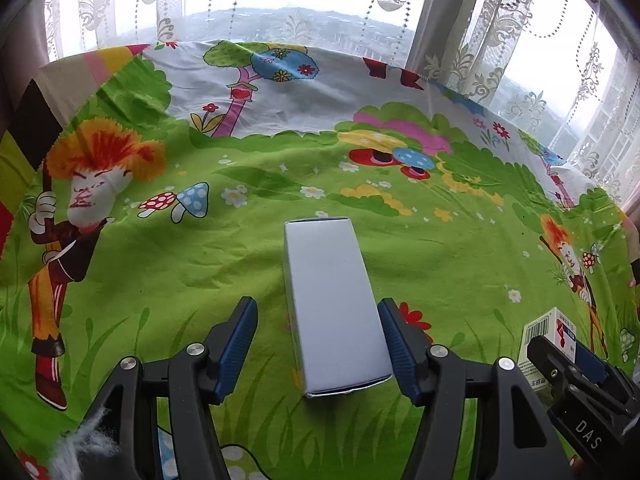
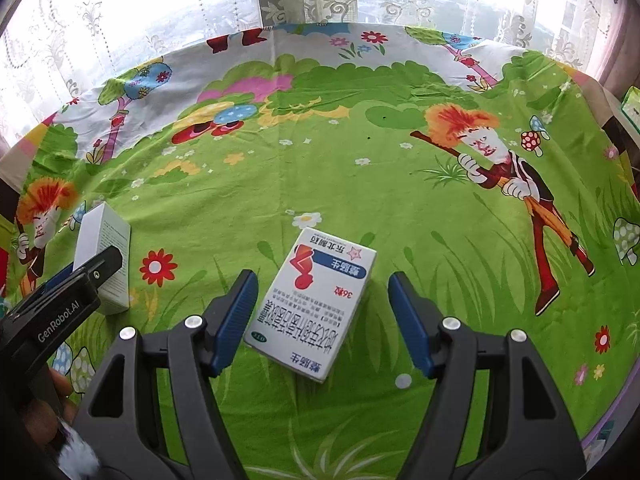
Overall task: Organize rigid objects
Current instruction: 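Grasp the tall white box with the left tool while the right tool grasps the red-printed medicine box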
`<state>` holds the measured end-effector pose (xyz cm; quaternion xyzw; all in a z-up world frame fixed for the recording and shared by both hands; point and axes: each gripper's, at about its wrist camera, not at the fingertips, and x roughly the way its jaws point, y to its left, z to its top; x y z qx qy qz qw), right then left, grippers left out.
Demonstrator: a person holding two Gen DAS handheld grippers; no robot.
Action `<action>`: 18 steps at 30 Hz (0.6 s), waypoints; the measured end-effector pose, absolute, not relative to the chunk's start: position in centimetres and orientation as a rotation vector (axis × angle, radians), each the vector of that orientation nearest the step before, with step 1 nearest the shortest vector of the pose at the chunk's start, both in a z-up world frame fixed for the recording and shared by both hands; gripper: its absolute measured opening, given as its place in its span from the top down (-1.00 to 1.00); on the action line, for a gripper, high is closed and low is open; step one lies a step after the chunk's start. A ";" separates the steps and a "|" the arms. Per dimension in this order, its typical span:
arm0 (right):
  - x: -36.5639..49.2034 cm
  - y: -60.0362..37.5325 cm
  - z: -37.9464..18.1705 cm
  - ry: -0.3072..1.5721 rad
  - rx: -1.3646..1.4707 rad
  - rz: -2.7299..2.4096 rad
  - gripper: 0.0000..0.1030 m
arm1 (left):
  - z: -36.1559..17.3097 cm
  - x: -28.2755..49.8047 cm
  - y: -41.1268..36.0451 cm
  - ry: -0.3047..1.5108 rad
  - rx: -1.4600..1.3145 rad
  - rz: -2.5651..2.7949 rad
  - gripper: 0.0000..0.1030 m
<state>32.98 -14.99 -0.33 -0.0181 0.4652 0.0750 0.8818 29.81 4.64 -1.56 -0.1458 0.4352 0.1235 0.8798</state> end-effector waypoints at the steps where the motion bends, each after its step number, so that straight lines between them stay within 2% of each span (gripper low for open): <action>1: 33.1 -15.0 -0.6 0.976 -0.040 0.159 -0.38 | -1.6 29.9 4.6 0.909 -0.300 0.255 -0.10; 2: 33.2 -15.0 -0.8 0.982 -0.040 0.160 -0.35 | -1.7 29.9 4.5 0.913 -0.296 0.248 -0.01; 3: 33.3 -15.0 -1.0 0.986 -0.042 0.158 -0.17 | -1.8 29.9 4.4 0.918 -0.297 0.238 0.19; 4: 33.3 -15.0 -1.2 0.992 -0.048 0.156 -0.05 | -1.9 29.9 4.4 0.924 -0.295 0.236 0.28; 5: 33.4 -15.0 -1.3 0.998 -0.055 0.154 0.14 | -1.9 29.8 4.3 0.924 -0.294 0.232 0.28; 18: 30.6 -15.8 -0.1 0.982 -0.073 0.179 0.14 | -0.5 26.1 2.3 0.924 -0.311 0.161 0.29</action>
